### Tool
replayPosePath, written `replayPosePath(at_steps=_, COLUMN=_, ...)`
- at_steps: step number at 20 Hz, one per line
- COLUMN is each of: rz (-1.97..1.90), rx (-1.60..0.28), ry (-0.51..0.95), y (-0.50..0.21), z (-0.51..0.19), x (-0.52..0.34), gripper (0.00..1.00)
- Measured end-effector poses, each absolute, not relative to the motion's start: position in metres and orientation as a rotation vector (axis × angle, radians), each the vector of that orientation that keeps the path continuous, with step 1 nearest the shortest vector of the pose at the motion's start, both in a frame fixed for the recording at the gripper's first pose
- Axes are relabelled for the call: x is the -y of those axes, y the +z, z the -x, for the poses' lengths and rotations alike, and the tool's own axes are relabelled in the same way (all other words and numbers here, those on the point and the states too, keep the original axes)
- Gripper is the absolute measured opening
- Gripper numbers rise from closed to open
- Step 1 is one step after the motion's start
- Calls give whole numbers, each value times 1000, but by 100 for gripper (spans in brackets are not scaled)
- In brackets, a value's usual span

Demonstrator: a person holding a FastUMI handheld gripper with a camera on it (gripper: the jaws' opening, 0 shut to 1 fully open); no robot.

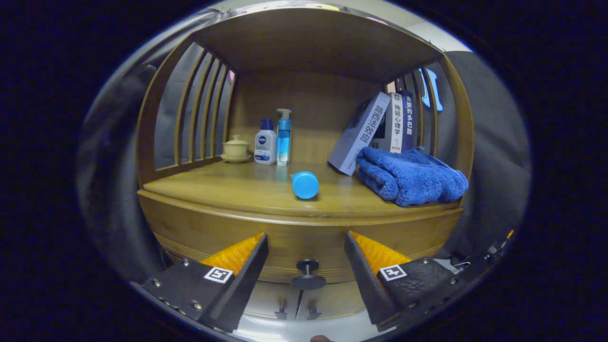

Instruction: Pull open the drawer, take out the items inside it, and place them on the countertop above the cabinet.

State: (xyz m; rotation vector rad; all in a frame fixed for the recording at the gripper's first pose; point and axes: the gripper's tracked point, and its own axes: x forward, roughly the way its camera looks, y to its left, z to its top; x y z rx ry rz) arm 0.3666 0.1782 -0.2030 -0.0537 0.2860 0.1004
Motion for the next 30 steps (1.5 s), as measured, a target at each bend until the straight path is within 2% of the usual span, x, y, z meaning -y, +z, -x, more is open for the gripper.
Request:
replayPosePath(at_steps=6, rz=19, rx=-201, ry=266, y=-137, z=-355, x=-165, gripper=96)
replayPosePath(at_steps=16, rz=-18, rx=-18, ry=225, y=-59, z=-343, x=6, gripper=96)
replayPosePath(at_steps=21, rz=-24, rx=48, ry=276, y=-61, z=-311, x=65, gripper=96)
replayPosePath(at_steps=26, rz=-53, rx=-30, ry=328, y=-94, z=-281, x=105, gripper=96)
replayPosePath(at_steps=30, rz=-135, rx=-90, ry=293, y=-127, z=-265, x=139, gripper=97)
